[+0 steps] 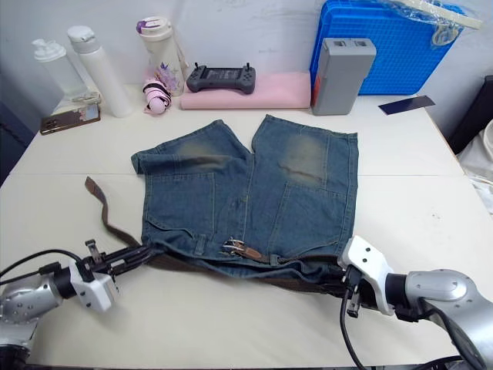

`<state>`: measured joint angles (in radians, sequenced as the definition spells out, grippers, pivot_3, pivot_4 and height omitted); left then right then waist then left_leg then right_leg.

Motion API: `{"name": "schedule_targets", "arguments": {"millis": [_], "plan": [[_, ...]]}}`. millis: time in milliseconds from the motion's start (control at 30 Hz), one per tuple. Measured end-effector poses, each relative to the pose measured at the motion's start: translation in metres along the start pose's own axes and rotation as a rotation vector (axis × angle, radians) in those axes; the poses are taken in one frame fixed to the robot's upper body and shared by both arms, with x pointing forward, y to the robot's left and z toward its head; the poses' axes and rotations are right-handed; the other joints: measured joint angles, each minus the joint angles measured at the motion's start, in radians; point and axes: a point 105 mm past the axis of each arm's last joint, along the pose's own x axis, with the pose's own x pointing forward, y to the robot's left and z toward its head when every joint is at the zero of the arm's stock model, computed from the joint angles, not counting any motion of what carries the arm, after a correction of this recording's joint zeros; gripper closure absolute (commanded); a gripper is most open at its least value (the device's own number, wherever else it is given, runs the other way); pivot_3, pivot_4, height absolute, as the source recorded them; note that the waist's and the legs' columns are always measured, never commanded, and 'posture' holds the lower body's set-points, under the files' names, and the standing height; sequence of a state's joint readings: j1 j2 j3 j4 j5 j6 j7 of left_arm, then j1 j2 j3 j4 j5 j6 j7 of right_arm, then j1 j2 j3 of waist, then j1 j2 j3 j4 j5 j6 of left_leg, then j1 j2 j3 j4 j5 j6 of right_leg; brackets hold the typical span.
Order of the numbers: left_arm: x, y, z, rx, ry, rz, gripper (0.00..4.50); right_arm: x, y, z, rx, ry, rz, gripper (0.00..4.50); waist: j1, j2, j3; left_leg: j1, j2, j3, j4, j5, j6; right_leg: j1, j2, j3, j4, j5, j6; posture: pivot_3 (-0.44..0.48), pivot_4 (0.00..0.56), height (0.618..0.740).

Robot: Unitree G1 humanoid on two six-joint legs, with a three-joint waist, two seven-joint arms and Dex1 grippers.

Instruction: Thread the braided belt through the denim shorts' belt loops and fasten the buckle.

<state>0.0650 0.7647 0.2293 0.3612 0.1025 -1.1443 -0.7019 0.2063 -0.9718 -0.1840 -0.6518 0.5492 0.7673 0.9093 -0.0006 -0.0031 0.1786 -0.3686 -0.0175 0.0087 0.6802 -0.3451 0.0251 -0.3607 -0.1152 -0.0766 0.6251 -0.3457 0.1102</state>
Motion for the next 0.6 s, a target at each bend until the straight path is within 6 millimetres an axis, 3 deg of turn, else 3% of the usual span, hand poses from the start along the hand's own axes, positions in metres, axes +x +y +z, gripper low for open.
{"name": "schedule_targets", "arguments": {"millis": [167, 233, 267, 433, 500, 600], "plan": [[-0.009, -0.001, -0.004, -0.098, 0.031, -0.044, 1.18, -0.008, -0.003, 0.001, 0.032, -0.009, 0.011, 1.12, 0.0, 0.0, 0.0, 0.0, 0.0, 0.0, 0.0, -0.001, 0.001, 0.001, 0.0, -0.001, 0.0, 0.0, 0.0, 0.0, 0.15, 0.739], [-0.011, -0.004, 0.002, -0.227, 0.038, -0.151, 0.34, -0.016, 0.005, 0.012, 0.048, -0.057, 0.09, 0.2, -0.001, 0.0, 0.0, 0.0, 0.0, -0.001, 0.0, -0.001, 0.001, 0.002, 0.0, -0.001, -0.002, 0.0, 0.0, 0.0, 0.15, 0.739], [-0.013, -0.005, 0.005, -0.281, 0.048, -0.216, 0.01, -0.021, 0.008, 0.018, 0.048, -0.079, 0.122, 0.0, -0.001, 0.0, 0.0, 0.0, 0.001, -0.001, 0.001, -0.001, 0.001, 0.003, 0.0, -0.001, -0.002, 0.0, 0.0, 0.0, 0.15, 0.739], [-0.018, 0.008, 0.026, -0.603, 0.054, -0.425, 0.01, -0.034, 0.016, 0.054, 0.014, -0.214, 0.229, 0.0, -0.006, 0.002, 0.001, 0.001, 0.002, -0.002, 0.0, -0.001, 0.001, 0.004, 0.0, 0.0, -0.005, 0.0, -0.001, 0.0, 0.15, 0.739], [-0.015, 0.028, 0.031, -0.735, 0.031, -0.417, 0.01, -0.034, 0.007, 0.068, -0.015, -0.265, 0.193, 0.0, -0.004, 0.002, 0.001, 0.001, 0.002, -0.002, 0.001, -0.001, 0.0, 0.004, 0.0, 0.0, -0.006, 0.0, -0.001, 0.0, 0.15, 0.739], [-0.002, 0.073, 0.035, -0.834, -0.037, -0.318, 0.01, -0.019, -0.019, 0.082, -0.02, -0.289, 0.071, 0.0, -0.004, 0.004, 0.002, 0.001, 0.002, -0.002, 0.001, 0.0, -0.001, 0.002, 0.0, 0.0, -0.005, -0.001, -0.002, 0.0, 0.15, 0.739]]}}
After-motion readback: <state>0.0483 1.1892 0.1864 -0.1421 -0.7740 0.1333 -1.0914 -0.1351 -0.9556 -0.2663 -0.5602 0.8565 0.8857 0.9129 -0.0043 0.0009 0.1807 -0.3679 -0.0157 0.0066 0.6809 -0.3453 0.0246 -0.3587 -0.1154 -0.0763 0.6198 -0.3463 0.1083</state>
